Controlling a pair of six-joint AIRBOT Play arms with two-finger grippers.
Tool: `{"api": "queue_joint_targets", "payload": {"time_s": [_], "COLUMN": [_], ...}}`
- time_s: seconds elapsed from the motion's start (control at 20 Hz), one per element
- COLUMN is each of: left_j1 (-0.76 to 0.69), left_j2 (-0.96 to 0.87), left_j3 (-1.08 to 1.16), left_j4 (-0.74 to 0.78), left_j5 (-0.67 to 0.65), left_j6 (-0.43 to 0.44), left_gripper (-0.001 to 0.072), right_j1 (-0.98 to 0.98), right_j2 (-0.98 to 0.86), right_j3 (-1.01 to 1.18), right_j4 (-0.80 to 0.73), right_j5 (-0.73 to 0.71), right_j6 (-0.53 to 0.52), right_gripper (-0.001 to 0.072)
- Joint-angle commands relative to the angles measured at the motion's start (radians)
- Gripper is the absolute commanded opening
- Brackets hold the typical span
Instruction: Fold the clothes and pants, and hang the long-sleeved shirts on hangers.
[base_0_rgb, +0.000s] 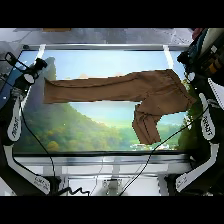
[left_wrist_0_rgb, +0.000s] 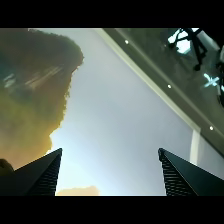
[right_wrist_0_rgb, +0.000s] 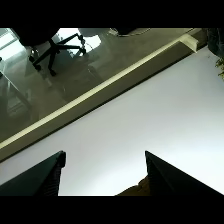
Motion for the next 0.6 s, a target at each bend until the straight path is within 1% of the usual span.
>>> {"api": "queue_joint_targets", "payload": {"time_s": [0.0, 0.05, 0.1, 0.15, 0.2, 0.25, 0.3, 0.35, 0.4, 0.45, 0.55], "left_j1": [0.021, 0.034, 0.053, 0.071, 0.090, 0.111, 0.129, 0.142, 0.146, 0.147, 0.131], "left_j2": [0.089, 0.119, 0.155, 0.185, 0.212, 0.240, 0.263, 0.286, 0.308, 0.332, 0.381], "left_j3": [0.001, 0.001, 0.001, 0.001, 0.001, 0.001, 0.001, 0.001, 0.001, 0.001, -0.009], "left_j4": [0.065, 0.111, 0.154, 0.180, 0.195, 0.195, 0.195, 0.195, 0.195, 0.195, 0.190], "left_j5": [-0.126, -0.205, -0.308, -0.396, -0.480, -0.566, -0.638, -0.712, -0.779, -0.848, -0.941], "left_j6": [0.018, 0.018, 0.018, 0.018, 0.018, 0.023, 0.058, 0.135, 0.224, 0.308, 0.383], "left_gripper": [0.0667, 0.0551, 0.0392, 0.0316, 0.0273, 0.0190, 0.0007, 0.0015, 0.0014, 0.0014, 0.0013], "right_j1": [-0.047, -0.075, -0.111, -0.150, -0.194, -0.240, -0.282, -0.325, -0.367, -0.405, -0.473], "right_j2": [0.062, 0.090, 0.123, 0.155, 0.190, 0.227, 0.259, 0.288, 0.316, 0.337, 0.359], "right_j3": [0.029, 0.029, 0.030, 0.030, 0.030, 0.030, 0.030, 0.030, 0.030, 0.030, 0.029], "right_j4": [-0.040, -0.057, -0.062, -0.063, -0.063, -0.063, -0.065, -0.070, -0.070, -0.070, -0.069], "right_j5": [0.233, 0.318, 0.410, 0.492, 0.573, 0.650, 0.718, 0.789, 0.865, 0.936, 1.091], "right_j6": [-0.009, -0.009, -0.009, -0.009, -0.009, -0.009, -0.010, -0.018, -0.063, -0.124, -0.266], "right_gripper": [0.0555, 0.0554, 0.0554, 0.0554, 0.0554, 0.0553, 0.0532, 0.0362, 0.0132, 0.0029, 0.0027]}}
